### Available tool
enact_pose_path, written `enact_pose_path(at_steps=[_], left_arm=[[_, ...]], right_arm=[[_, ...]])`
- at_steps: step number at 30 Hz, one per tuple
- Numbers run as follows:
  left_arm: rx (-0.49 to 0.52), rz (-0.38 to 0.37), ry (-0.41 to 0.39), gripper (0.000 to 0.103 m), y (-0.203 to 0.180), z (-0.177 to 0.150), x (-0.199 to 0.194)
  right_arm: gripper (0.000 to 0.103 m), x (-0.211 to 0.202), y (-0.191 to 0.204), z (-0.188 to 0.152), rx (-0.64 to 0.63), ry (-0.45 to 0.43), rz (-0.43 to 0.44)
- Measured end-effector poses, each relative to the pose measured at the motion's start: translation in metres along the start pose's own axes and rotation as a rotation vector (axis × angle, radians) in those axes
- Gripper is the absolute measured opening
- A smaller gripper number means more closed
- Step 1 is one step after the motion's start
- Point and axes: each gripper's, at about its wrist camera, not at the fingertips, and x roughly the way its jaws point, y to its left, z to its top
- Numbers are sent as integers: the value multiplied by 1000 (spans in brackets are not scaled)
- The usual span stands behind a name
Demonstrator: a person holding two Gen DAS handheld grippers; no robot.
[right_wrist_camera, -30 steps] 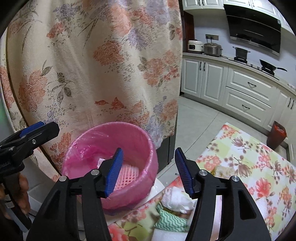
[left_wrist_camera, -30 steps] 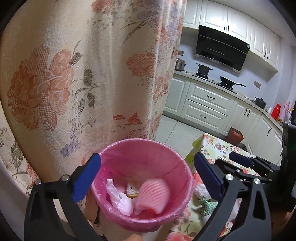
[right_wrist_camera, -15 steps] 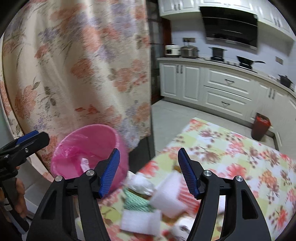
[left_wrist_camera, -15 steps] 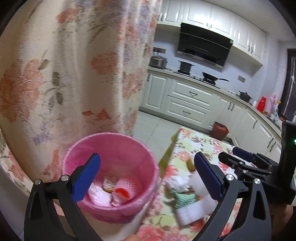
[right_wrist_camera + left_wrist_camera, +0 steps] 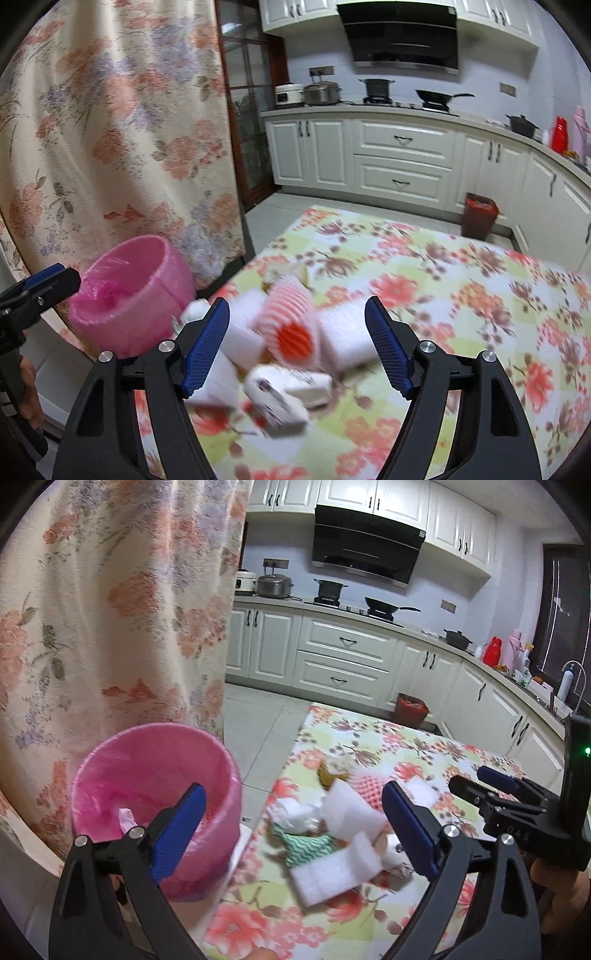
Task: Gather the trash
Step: 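Move both open tools back over the table, then grasp the white foam sheet with the left tool while the right tool grasps the white paper cup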
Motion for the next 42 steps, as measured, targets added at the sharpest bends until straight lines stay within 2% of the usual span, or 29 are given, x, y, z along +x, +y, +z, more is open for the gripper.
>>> enact_pose_path(at_steps=[12,19,28,42], left_arm=[[30,-48,91,93,-39,-33,23],[25,-59,169,93,-53,-56,48],[-25,-41,277,92,-48,-83,88],[-71,-4,359,93,-44,-90,120]], right_arm=[[79,-10,-40,-46,55,58,-39],[83,-11,-50,-62,65,76,-39],[83,-9,-59,-71,80,96,-37],[84,-1,-60,-73,79,111,-33]])
